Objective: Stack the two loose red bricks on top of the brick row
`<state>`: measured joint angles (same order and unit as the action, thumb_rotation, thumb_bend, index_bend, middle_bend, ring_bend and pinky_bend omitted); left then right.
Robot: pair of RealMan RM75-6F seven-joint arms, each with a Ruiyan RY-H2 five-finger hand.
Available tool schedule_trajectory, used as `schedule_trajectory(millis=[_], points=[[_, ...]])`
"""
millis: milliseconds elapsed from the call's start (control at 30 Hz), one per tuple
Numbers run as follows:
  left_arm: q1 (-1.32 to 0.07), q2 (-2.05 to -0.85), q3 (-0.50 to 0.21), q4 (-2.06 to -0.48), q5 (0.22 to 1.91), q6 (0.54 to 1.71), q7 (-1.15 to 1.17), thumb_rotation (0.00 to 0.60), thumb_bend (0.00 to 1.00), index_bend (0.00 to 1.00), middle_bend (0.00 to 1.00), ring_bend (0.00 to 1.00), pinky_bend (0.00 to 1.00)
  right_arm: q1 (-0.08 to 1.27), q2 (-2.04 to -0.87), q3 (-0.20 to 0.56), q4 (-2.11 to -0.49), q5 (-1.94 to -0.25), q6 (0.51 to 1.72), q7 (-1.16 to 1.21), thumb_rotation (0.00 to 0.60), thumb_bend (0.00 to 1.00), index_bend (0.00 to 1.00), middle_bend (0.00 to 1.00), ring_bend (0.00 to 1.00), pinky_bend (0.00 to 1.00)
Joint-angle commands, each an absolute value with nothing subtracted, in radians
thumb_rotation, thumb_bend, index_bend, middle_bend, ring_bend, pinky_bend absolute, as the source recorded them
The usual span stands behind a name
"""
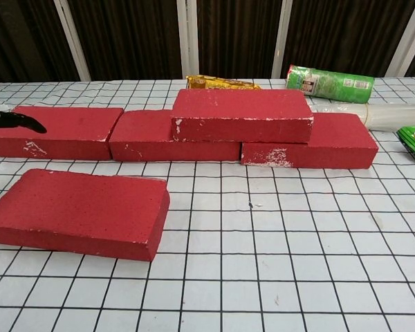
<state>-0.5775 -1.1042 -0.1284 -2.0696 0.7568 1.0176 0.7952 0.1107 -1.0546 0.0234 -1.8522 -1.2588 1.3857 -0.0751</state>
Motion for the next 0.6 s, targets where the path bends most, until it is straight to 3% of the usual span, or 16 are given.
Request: schedule_trajectory(millis=[33, 600], points=[[-0.629, -1.139, -0.119, -2.076, 0.704, 1.013, 0.829, 0.6, 0.0, 0.0, 0.0, 0.0, 0.0, 0.106, -1.067, 0.02, -1.847, -1.275, 1.391, -0.081, 0.6, 0.21, 0.03, 0.0, 0.0, 0.0], [-0.779, -1.289, -0.056, -2.014, 0.596, 1.033, 0.875, 0.6, 0.0, 0.0, 0.0, 0.0, 0.0, 0.091, -1.066, 0.04, -1.848, -1.264, 1.383, -0.069, 0.6, 0.21, 0.03, 0.0, 0.0, 0.0]])
